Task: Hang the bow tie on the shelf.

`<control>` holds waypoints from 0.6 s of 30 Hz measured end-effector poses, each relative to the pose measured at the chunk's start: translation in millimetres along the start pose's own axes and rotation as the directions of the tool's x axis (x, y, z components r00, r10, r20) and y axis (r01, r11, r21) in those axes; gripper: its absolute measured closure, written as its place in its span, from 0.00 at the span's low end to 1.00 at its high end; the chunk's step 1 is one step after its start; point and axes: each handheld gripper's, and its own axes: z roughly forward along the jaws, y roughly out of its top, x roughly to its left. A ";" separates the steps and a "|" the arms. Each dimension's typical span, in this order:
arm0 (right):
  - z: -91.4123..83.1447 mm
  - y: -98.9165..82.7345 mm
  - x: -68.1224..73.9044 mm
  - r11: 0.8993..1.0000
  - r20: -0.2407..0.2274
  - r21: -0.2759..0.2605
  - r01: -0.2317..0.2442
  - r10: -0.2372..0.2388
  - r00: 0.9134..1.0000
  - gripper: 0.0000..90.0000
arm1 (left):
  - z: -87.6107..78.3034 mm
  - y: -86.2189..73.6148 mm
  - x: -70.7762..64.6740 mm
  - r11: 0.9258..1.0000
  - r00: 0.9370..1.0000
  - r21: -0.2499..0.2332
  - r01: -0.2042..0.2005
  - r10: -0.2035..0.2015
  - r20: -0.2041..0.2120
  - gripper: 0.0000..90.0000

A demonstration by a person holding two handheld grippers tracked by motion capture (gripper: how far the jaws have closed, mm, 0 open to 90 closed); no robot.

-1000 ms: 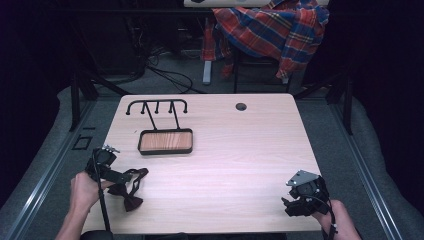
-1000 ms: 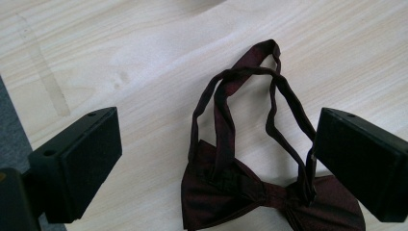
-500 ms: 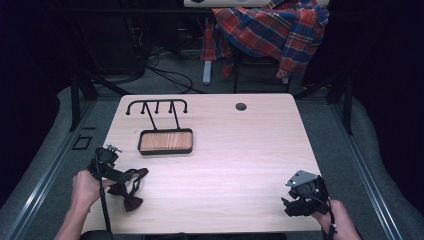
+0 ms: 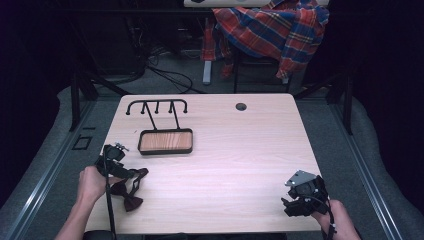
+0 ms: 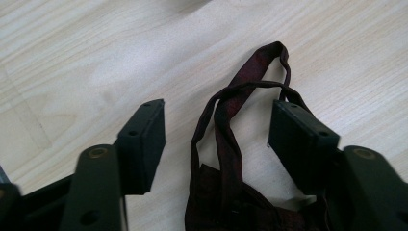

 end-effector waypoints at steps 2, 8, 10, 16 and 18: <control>0.1 0.0 0.2 1.000 -0.003 -0.003 0.000 0.000 1.000 0.16 | 2.1 1.8 0.0 1.000 1.000 0.017 -0.014 0.014 -0.002 0.46; 0.3 0.2 0.2 1.000 -0.004 0.000 0.003 -0.003 1.000 0.16 | 9.3 4.1 -2.2 0.999 1.000 0.047 -0.019 0.020 -0.011 0.51; 0.3 0.2 0.3 1.000 -0.005 0.001 0.003 -0.003 1.000 0.16 | 10.5 4.5 -2.8 0.998 1.000 0.057 -0.024 0.025 -0.009 0.54; 0.4 0.1 0.4 1.000 -0.004 0.001 0.004 -0.004 1.000 0.16 | 13.3 5.2 -4.9 0.996 0.999 0.081 -0.045 0.046 -0.015 0.66; 0.3 0.1 0.5 1.000 -0.001 0.002 0.007 -0.007 1.000 0.16 | 13.4 5.0 -5.5 0.995 0.998 0.085 -0.055 0.056 -0.016 0.68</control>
